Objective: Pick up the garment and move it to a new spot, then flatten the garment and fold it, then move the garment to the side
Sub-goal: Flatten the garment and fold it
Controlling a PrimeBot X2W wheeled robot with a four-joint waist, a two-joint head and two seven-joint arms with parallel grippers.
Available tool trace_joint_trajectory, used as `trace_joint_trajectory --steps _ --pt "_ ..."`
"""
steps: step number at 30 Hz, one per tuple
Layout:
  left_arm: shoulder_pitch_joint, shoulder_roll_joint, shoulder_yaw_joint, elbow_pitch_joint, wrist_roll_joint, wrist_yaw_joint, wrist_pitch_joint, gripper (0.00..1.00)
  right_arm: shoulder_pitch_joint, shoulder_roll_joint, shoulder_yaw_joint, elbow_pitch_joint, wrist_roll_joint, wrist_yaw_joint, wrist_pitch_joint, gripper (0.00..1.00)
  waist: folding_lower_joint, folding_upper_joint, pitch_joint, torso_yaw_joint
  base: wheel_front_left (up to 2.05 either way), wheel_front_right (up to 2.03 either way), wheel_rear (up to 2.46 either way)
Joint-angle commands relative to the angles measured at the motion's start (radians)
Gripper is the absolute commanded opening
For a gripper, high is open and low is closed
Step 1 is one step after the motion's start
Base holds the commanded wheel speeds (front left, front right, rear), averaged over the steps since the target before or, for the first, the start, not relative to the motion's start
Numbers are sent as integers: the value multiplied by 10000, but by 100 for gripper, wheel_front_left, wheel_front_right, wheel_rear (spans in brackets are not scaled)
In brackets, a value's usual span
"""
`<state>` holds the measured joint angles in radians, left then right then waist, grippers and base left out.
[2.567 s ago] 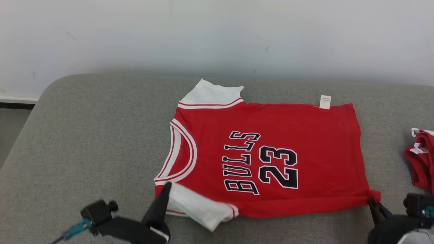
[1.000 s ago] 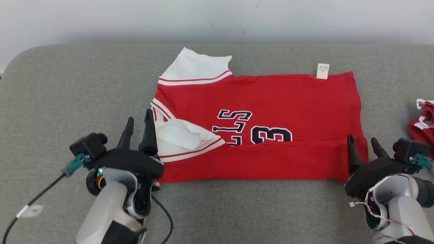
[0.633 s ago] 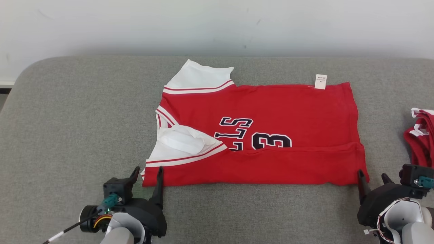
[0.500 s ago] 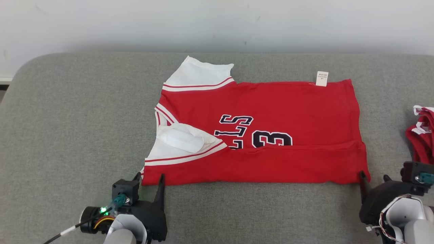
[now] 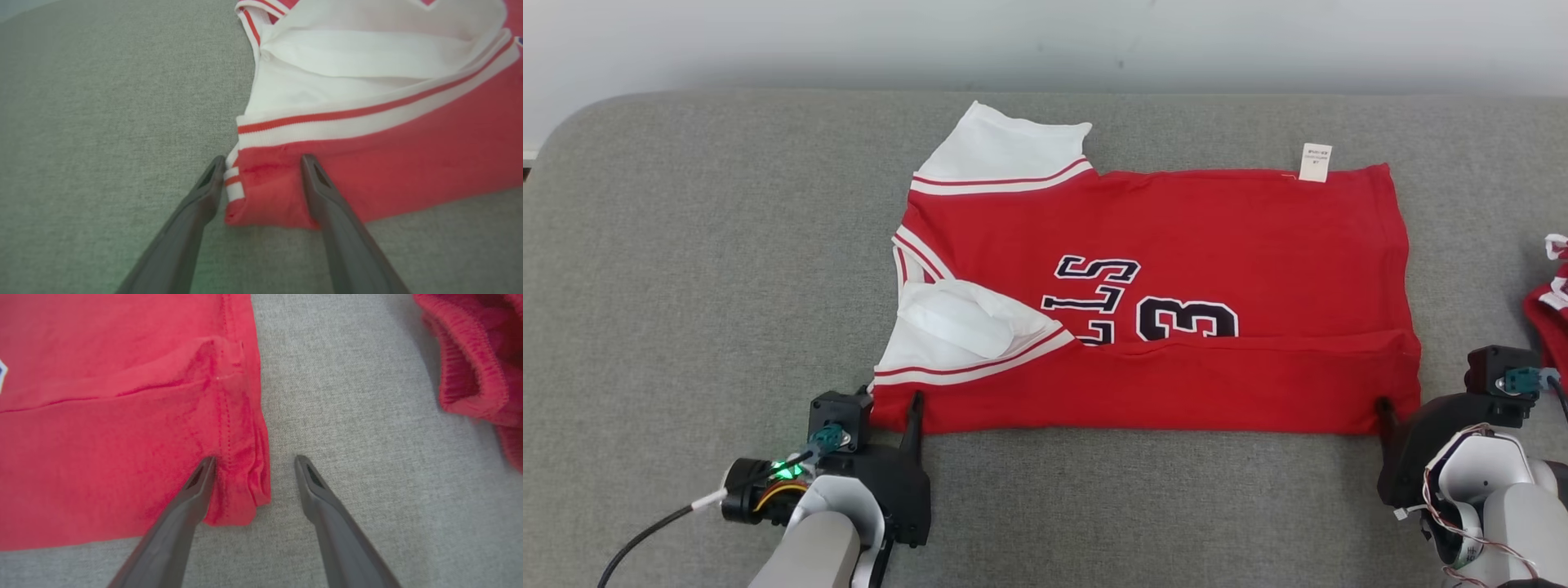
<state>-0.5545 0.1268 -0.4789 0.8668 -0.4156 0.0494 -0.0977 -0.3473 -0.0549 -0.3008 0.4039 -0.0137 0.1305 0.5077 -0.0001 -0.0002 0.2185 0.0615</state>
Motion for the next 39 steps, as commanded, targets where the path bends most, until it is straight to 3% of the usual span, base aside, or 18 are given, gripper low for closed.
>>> trace_joint_trajectory --steps 1,2,3,10,17,25,30,31,32,33,34,39 --pt "160 -157 -205 349 -23 -173 362 30 70 59 96 284 40 0 214 39 1 2 17 45 0 0 0" --pt "155 -184 -267 399 -16 -224 441 0 49 72 146 298 89 -1 196 5 1 2 -1 59 0 0 0" --pt "188 -198 -288 463 -60 -255 518 0 81 73 154 303 126 0 175 0 1 2 -53 75 0 0 0" --pt "780 119 -261 307 -153 -148 253 0 798 22 -42 -477 564 -14 -202 0 1 2 -638 108 0 0 0" --pt "1848 575 -190 -747 -339 -66 49 0 2117 21 -37 -1987 1409 -15 146 0 1 2 -1161 106 0 0 0" --pt "3635 1091 -200 -2933 -468 573 495 0 4032 8 -207 -3499 2214 -20 865 0 1 2 -1417 195 0 0 0" --pt "4618 1184 -126 -4038 -742 850 779 0 4566 14 -89 -3442 2518 -20 769 0 1 2 -1452 147 0 0 0" --pt "4814 1197 -101 -4232 -820 898 812 6 4605 13 -68 -3337 2559 -20 651 0 1 2 -1463 130 0 0 0" --pt "4966 1248 -103 -4370 -813 959 805 76 4617 16 -29 -3240 2513 -18 507 30 1 2 -1470 113 0 0 0" --pt "5095 1273 -69 -4483 -849 1015 794 100 4605 16 -8 -3080 2475 -18 398 91 1 2 -1488 93 0 0 0" --pt "5227 1294 -49 -4580 -889 1067 765 100 4572 18 8 -2957 2464 -18 309 100 1 2 -1518 73 0 0 0" --pt "5489 1469 263 -5077 -1060 1376 600 100 4248 33 -9 -2649 2293 -14 29 100 1 2 -1629 -16 0 0 0"
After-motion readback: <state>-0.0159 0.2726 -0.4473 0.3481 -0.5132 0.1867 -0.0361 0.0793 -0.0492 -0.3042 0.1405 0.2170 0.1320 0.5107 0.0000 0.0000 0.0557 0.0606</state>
